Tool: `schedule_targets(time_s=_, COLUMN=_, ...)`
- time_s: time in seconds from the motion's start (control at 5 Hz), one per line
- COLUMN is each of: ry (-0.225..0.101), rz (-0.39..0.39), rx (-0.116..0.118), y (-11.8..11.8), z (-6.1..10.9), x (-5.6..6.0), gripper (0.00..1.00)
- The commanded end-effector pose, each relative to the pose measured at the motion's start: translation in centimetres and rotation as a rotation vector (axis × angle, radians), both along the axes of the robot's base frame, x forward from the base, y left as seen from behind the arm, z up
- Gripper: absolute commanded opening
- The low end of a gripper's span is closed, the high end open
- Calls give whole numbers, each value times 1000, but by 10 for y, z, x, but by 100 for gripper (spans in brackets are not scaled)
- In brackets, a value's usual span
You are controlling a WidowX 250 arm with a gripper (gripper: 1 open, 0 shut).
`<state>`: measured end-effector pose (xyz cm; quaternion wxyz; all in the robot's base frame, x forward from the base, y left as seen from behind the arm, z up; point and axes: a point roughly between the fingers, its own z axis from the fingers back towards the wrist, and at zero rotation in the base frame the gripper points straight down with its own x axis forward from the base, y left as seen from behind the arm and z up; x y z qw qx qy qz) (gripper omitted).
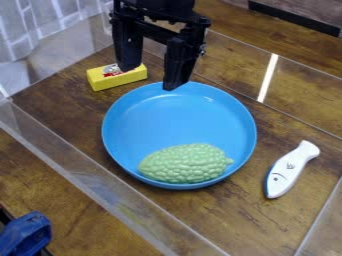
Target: Put the yellow brick in the blue tray
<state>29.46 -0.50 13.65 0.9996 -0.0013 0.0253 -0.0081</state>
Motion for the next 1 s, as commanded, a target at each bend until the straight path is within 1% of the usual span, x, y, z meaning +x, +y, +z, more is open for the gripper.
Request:
schedule_targets(time_s=0.0, ry=14, rz=-43, rx=3, y=4, z=-5, x=1, gripper=100)
schedule_targets(time_s=0.2, ry=25, rz=-154, rx=21, y=19, z=-9, x=4, gripper=100)
schedule_targets(time_s=0.6, ry=42, rz=-264, rx=29, y=31, z=-17, x=7, gripper=100)
schedule_targets(time_s=0.8, ry=46, rz=-293, rx=30, y=35, z=-21, x=8, gripper=100)
